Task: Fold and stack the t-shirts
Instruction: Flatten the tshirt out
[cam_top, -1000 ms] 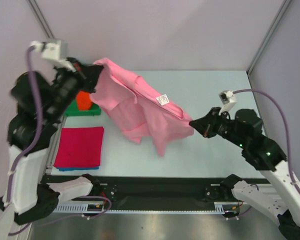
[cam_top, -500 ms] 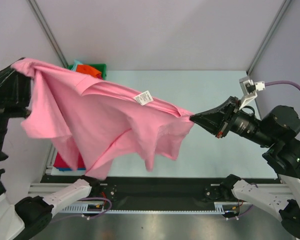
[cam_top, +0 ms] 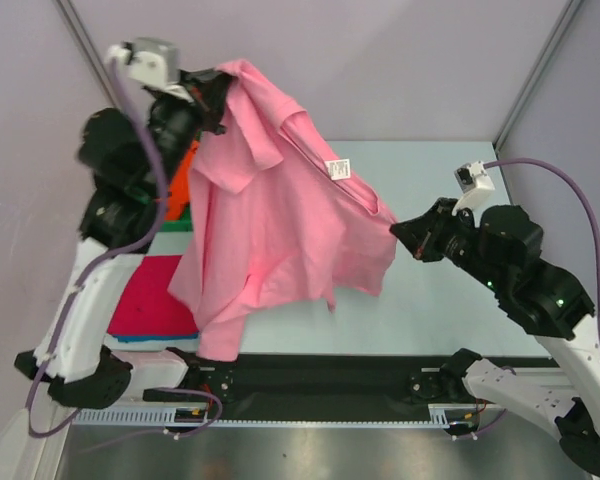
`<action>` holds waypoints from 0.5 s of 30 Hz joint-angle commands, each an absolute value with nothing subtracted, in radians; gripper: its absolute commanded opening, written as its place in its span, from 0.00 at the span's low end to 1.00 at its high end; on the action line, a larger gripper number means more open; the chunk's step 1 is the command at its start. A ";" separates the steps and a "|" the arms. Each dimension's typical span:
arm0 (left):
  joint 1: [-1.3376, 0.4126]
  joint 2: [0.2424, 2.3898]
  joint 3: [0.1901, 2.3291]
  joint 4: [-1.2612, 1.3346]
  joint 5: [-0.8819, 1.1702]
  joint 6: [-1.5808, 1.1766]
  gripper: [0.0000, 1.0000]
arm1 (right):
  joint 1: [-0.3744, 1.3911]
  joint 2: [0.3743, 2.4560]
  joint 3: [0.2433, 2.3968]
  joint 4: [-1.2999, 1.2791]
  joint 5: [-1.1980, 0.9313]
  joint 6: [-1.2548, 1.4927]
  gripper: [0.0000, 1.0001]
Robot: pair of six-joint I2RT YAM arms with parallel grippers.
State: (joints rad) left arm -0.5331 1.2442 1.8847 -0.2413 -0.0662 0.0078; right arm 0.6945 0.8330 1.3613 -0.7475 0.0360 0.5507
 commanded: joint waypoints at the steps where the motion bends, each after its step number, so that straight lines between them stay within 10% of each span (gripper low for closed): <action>1: -0.520 1.355 1.746 -0.042 -0.065 0.006 0.00 | 0.635 0.873 1.292 -0.873 0.271 0.604 0.00; 8: -0.519 1.948 1.944 0.008 -0.057 -0.069 0.00 | 0.119 1.040 1.070 -0.869 0.077 0.571 0.00; 15: -0.517 2.364 2.292 -0.011 -0.012 -0.186 0.00 | 0.016 1.313 1.095 -0.865 0.196 0.545 0.00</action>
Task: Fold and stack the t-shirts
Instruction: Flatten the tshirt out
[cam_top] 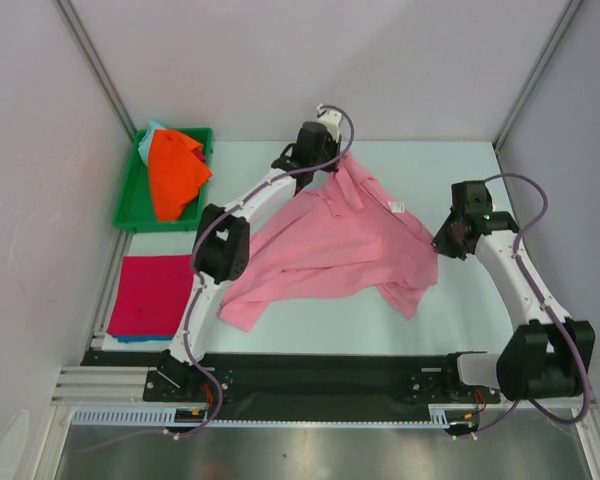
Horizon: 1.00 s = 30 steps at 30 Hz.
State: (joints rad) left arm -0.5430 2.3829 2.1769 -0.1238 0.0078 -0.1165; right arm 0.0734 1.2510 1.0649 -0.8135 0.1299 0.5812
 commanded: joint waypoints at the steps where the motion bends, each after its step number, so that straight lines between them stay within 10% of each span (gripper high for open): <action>1: -0.517 2.391 2.327 -0.006 -0.009 -0.219 0.00 | 0.008 1.334 1.098 -0.871 0.187 0.545 0.00; 8: -0.517 2.490 2.393 -0.018 0.031 -0.314 0.27 | -0.075 1.466 1.156 -0.861 0.195 0.543 0.00; 12: -0.508 2.451 2.395 -0.112 0.008 -0.292 0.79 | -0.139 1.589 1.203 -0.833 0.137 0.569 0.00; 15: -0.500 2.341 2.320 -0.208 -0.084 -0.285 0.92 | -0.190 1.629 1.233 -0.802 0.135 0.581 0.00; 28: -0.479 1.373 1.251 -0.528 0.069 -0.345 0.76 | -0.304 1.696 1.333 -0.724 0.154 0.489 0.00; 30: -0.476 1.217 1.125 -0.641 0.080 -0.453 0.64 | -0.278 1.700 1.348 -0.729 0.103 0.466 0.23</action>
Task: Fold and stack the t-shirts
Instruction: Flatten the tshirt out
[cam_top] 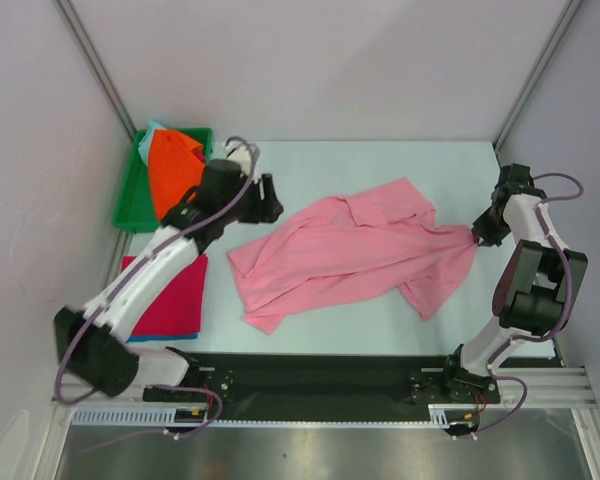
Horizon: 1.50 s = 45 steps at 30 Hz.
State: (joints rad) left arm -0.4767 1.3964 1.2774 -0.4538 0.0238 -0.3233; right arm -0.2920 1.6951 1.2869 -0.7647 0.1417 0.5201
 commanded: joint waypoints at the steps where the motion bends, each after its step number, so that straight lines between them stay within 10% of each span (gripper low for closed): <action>1: -0.474 1.162 1.086 -0.678 0.080 -0.498 0.58 | -0.256 1.691 1.348 -0.742 0.129 0.457 0.34; 3: -0.471 1.010 0.967 -0.766 0.069 -0.673 0.33 | -0.168 1.625 1.333 -0.738 0.173 0.425 0.59; 5: -0.468 0.919 0.881 -0.782 0.100 -0.853 0.37 | -0.105 1.574 1.304 -0.739 0.230 0.414 0.72; 12: -0.448 0.701 0.665 -0.834 0.077 -1.219 0.69 | 0.120 1.376 1.188 -0.793 0.207 0.468 0.72; 23: -0.368 0.545 0.319 -0.660 0.095 -1.736 0.57 | 0.170 1.060 0.986 -0.810 0.071 0.565 0.67; 45: -0.287 0.840 0.340 -0.564 0.158 -1.698 0.47 | 0.166 1.075 0.983 -0.812 0.080 0.508 0.67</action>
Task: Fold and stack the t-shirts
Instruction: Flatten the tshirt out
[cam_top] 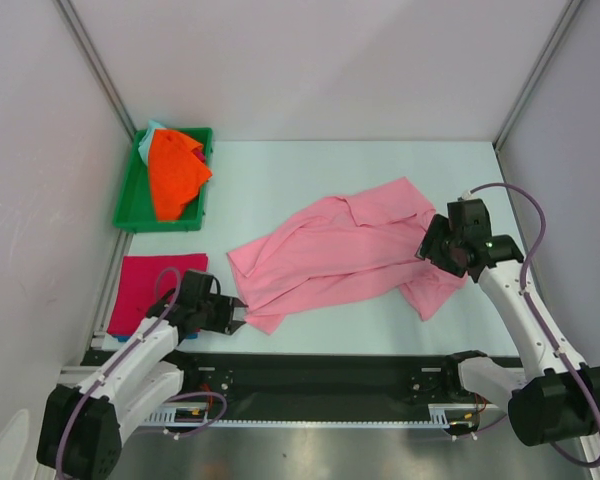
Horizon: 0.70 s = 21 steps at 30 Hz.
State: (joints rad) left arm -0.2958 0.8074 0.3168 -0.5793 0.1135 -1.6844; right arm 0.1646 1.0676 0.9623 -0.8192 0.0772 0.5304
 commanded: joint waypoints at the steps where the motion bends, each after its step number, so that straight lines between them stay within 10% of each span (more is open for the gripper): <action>1: -0.287 0.848 0.350 -0.577 0.160 -1.686 0.47 | 0.167 1.078 0.983 -0.810 0.080 0.509 0.66; 21: -0.290 0.937 0.324 -0.489 0.158 -1.710 0.31 | 0.167 1.095 0.962 -0.778 0.081 0.546 0.66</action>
State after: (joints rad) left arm -0.2947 0.9215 0.3271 -0.5331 0.1440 -1.6936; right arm 0.1646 1.0985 0.9623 -0.8005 0.0772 0.5385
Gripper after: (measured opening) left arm 0.315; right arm 0.664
